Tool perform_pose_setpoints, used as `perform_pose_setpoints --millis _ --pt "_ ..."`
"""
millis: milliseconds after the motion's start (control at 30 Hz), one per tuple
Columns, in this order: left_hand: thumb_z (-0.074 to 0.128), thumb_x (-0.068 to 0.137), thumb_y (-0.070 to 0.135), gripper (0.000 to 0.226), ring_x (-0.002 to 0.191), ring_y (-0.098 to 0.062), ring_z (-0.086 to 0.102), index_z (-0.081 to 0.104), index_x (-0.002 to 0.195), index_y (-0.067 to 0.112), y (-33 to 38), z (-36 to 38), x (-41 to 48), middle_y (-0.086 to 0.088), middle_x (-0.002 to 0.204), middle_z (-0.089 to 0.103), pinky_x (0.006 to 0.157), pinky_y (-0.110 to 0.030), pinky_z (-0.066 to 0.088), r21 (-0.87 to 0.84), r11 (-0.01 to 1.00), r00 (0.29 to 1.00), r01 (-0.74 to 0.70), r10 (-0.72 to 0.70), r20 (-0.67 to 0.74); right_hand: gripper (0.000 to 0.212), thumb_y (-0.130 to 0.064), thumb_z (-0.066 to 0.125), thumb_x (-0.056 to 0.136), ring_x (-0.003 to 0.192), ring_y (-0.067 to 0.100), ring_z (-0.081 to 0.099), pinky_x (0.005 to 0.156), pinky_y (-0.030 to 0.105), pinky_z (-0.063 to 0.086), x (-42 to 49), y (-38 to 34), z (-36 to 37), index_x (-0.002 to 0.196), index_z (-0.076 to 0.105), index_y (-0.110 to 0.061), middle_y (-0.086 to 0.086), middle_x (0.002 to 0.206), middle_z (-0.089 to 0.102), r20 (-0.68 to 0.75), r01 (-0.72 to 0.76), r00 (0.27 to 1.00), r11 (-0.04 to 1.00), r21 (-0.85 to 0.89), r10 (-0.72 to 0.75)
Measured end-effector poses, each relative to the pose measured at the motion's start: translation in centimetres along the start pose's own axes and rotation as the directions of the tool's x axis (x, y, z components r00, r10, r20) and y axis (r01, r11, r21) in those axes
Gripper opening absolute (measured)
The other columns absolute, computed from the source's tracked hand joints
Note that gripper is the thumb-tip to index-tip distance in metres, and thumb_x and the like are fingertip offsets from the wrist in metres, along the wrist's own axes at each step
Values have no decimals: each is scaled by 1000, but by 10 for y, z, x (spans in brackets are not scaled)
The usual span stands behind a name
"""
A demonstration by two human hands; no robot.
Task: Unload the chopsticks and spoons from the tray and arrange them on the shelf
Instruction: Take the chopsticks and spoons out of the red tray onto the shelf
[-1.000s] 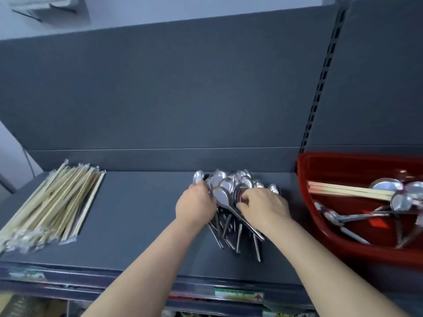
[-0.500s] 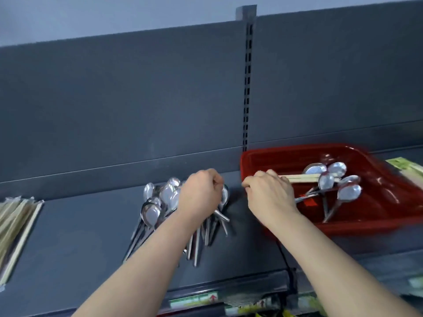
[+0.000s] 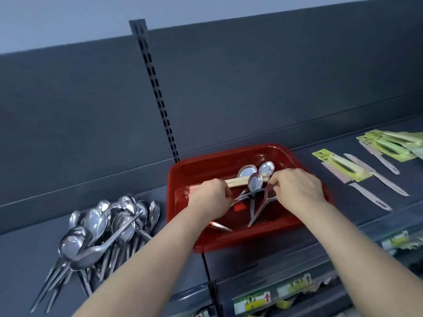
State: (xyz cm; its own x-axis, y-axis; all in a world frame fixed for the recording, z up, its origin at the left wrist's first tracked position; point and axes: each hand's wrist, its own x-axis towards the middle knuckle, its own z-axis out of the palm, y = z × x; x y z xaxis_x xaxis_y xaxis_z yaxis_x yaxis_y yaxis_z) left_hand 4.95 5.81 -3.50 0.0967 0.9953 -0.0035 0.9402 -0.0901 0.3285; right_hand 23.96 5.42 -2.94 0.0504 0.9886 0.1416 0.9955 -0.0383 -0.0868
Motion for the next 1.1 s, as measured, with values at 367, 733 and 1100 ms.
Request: perform_pose_setpoints --millis 367,733,1100 --pt "75 78 36 34 107 -23 62 66 107 22 9 22 20 -2 112 66 86 -32 49 242 962 986 129 -151 75 19 -23 57 90 96 20 64 75 29 50 6 17 18 97 70 -35 -8 102 69 149 45 986 982 182 -72" --pt "56 85 19 11 95 -23 63 62 82 28 3 10 10 2 97 68 79 -32 51 101 994 999 50 -50 2 45 -41 54 89 106 33 55 83 39 49 21 -8 28 130 46 -24 17 128 51 519 81 845 990 111 -127" --pt "63 85 17 14 68 -9 62 59 76 26 -16 -2 8 13 66 62 64 -22 45 -332 940 932 74 -184 -311 39 -4 52 87 102 30 61 70 32 42 14 -12 12 123 49 -17 7 110 64 145 -54 989 987 149 33"
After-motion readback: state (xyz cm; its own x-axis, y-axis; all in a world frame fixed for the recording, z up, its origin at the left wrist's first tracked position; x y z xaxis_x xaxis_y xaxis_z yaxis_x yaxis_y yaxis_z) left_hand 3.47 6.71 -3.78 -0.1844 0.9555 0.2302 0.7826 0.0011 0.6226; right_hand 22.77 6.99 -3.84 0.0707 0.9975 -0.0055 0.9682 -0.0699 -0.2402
